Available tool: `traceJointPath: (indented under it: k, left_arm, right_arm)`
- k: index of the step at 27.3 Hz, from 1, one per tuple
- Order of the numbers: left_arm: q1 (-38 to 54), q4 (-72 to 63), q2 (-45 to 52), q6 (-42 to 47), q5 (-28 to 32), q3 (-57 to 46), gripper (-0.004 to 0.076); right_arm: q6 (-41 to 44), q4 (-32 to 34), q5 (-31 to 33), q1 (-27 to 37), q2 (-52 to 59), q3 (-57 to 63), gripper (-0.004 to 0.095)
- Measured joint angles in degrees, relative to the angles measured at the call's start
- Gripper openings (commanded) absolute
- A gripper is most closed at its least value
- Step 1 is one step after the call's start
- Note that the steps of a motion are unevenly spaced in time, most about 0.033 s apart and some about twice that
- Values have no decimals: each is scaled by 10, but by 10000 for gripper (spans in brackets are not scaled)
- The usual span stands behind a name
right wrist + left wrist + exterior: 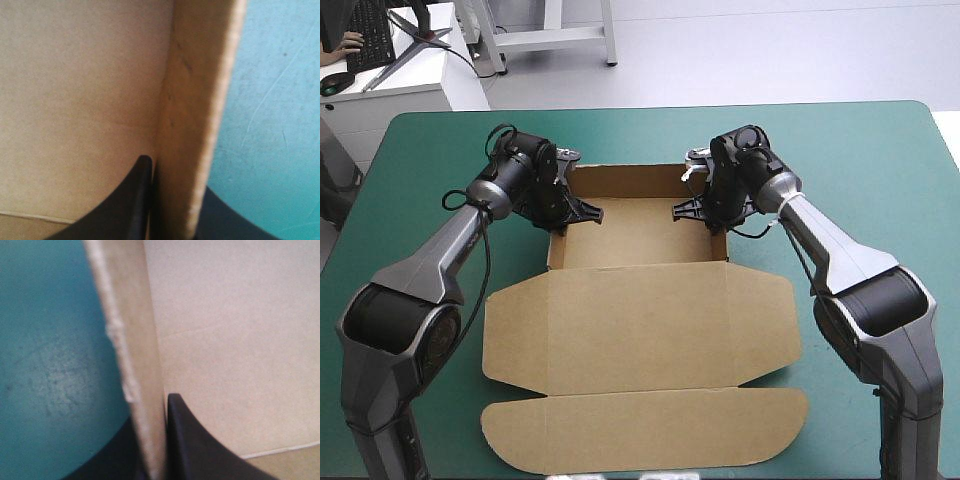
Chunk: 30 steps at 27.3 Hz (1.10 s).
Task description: Fold the box
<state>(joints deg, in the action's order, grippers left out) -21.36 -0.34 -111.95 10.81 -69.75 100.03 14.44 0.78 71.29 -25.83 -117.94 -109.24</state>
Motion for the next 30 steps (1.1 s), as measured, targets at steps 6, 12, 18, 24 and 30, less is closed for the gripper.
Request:
traceJointPath:
  k: [6,12,18,24,30]
  left_arm:
    - [-4,3,-13,-44,-1,-1,443]
    - [-6,3,-13,-50,-6,15,501]
    - [-6,19,-13,-50,-8,73,501]
    - [-6,22,-13,-50,-16,166,500]
    - [-6,22,-8,-50,-18,328,355]
  right_arm:
    - [-8,37,-5,-3,-5,-5,592]
    - [-8,42,-5,-3,-5,-30,593]
    - [-10,42,-5,-3,-5,-62,593]
    - [-44,67,-3,-3,18,-88,593]
    - [-49,95,-1,-3,63,-96,593]
